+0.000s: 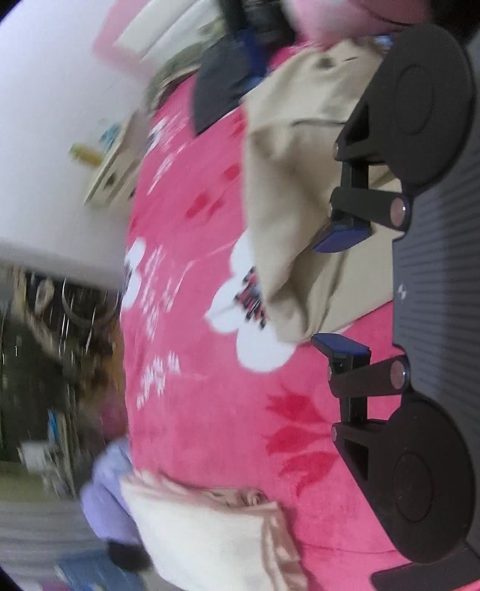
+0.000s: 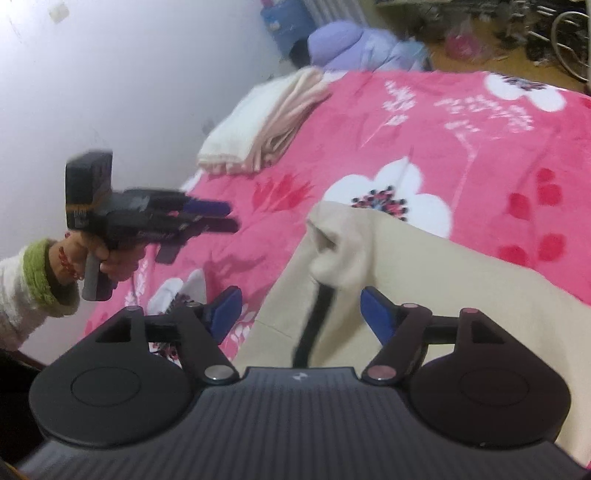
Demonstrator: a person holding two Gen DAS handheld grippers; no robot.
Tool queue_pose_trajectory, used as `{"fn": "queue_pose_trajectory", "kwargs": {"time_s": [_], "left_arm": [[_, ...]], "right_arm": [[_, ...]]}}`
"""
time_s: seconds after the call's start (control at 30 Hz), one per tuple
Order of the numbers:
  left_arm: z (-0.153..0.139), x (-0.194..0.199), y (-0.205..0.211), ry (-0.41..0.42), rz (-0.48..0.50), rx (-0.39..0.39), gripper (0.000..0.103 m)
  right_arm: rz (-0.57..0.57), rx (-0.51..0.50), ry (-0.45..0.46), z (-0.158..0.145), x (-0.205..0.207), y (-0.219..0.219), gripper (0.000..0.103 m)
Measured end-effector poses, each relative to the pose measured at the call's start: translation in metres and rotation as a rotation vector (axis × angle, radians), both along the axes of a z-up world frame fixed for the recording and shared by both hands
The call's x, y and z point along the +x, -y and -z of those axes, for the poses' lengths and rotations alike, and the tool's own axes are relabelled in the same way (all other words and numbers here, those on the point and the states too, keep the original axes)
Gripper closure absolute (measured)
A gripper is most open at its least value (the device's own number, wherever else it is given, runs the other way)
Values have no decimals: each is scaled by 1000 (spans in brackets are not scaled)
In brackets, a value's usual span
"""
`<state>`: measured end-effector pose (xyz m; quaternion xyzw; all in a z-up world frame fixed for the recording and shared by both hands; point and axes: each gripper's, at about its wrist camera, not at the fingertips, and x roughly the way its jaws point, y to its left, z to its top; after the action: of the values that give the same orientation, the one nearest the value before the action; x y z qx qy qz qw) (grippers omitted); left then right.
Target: Fold clothes
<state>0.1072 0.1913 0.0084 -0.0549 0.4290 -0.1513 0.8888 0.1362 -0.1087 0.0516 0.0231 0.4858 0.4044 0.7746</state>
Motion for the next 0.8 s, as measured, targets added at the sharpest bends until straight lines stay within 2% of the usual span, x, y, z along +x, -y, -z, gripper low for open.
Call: {"fn": "queue_pose_trajectory", "kwargs": {"time_s": [0.07, 0.13, 0.23, 0.3, 0.33, 0.37, 0.4, 0.43, 0.5, 0.53, 0.57, 0.67, 0.8], "left_arm": [[12, 14, -4, -64, -38, -97, 53], [27, 28, -10, -147, -79, -229, 54], [56, 49, -18, -268, -167, -460, 54], [76, 60, -19, -322, -206, -581, 53], [84, 66, -18, -344, -218, -625, 53], [90, 72, -18, -365, -228, -654, 53], [95, 78, -17, -379, -234, -662, 53], [99, 83, -16, -386, -237, -661, 54], [105, 90, -15, -384, -246, -654, 63], [107, 93, -16, -380, -252, -653, 80], [109, 95, -17, -374, -256, -655, 89], [106, 97, -24, -329, -239, -632, 94], [105, 101, -39, -294, -194, -608, 96]], "right_arm": [[-36, -112, 43, 8, -3, -27, 31], [-65, -229, 115, 16, -10, -48, 31], [-126, -229, 158, 25, -19, -57, 35], [-166, -229, 187, 31, -25, -64, 46], [-186, -229, 201, 34, -28, -67, 49], [-206, -228, 215, 37, -31, -70, 57], [-227, -228, 229, 40, -34, -73, 68], [-247, -228, 244, 43, -37, -76, 73], [-287, -227, 272, 49, -43, -82, 83], [-307, -227, 287, 52, -47, -85, 85], [-328, -226, 301, 55, -50, -88, 87], [-388, -225, 344, 63, -59, -98, 89], [-469, -223, 401, 75, -71, -110, 89]]}}
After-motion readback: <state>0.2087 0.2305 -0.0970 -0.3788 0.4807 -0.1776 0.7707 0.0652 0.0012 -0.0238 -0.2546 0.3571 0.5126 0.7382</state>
